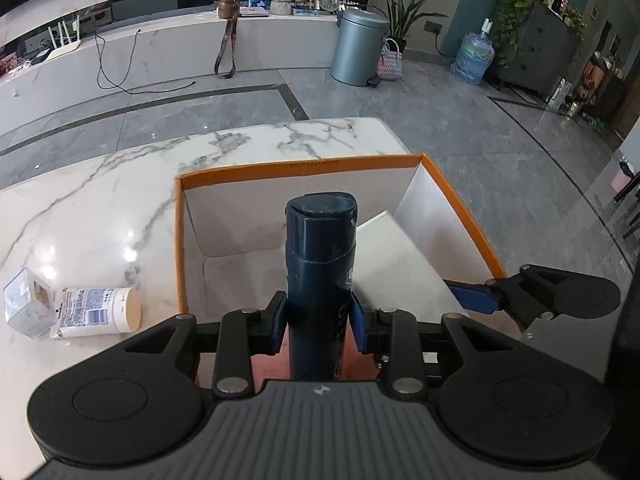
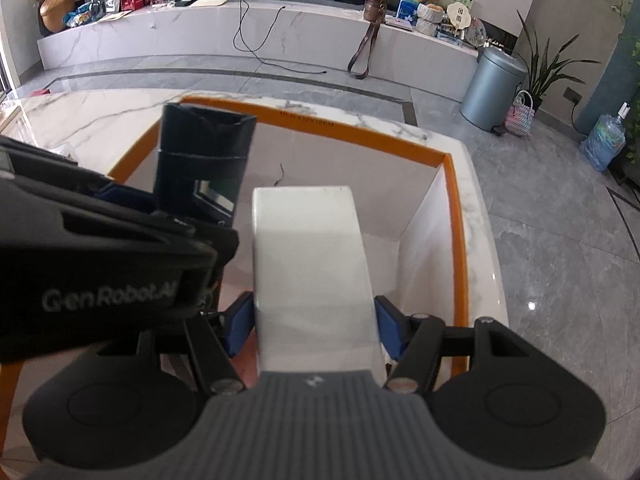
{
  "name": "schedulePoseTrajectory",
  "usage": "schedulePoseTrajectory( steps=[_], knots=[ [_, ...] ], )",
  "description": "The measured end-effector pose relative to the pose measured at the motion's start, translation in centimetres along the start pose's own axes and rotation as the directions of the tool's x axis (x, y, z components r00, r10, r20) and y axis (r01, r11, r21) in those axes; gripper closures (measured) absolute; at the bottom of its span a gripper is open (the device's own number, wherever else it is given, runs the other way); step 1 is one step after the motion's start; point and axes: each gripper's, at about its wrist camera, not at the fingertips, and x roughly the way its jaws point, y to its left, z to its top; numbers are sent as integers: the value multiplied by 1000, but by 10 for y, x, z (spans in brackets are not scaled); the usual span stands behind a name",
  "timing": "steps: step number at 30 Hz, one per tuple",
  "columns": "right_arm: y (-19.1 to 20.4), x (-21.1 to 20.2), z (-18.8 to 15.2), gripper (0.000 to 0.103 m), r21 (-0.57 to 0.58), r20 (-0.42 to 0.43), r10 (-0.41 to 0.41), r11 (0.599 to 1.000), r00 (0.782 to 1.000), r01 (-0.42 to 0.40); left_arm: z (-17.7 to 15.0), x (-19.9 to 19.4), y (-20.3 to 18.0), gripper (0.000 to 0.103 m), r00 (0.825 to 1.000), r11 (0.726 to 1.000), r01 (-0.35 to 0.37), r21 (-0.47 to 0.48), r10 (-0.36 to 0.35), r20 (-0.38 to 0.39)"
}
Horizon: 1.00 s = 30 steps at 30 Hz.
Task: Organize rigid objects
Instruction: 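Lower both items into the orange box and open both tools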
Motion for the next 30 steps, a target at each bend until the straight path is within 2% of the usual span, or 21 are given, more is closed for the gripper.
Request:
schedulePoseTrajectory(
  steps=[13, 19, 26, 30],
  knots=[
    [2, 7, -3, 40, -28, 0, -28, 999, 1000, 28, -2, 21, -4, 66, 1000, 1000, -5, 21, 5, -16],
    [-3, -5, -6, 38, 34, 34, -49, 998, 998, 47, -3, 24, -1, 66, 1000, 1000, -7, 13, 7, -16],
    [-5, -7, -10, 38, 24, 27, -63, 998, 998, 62, -7, 32, 1, 64, 999, 1000, -28, -6, 27, -37],
    [0, -6, -11, 32, 9, 30, -67, 998, 997, 67, -12, 30, -3, 60, 999, 999, -43, 16, 43, -25]
  ],
)
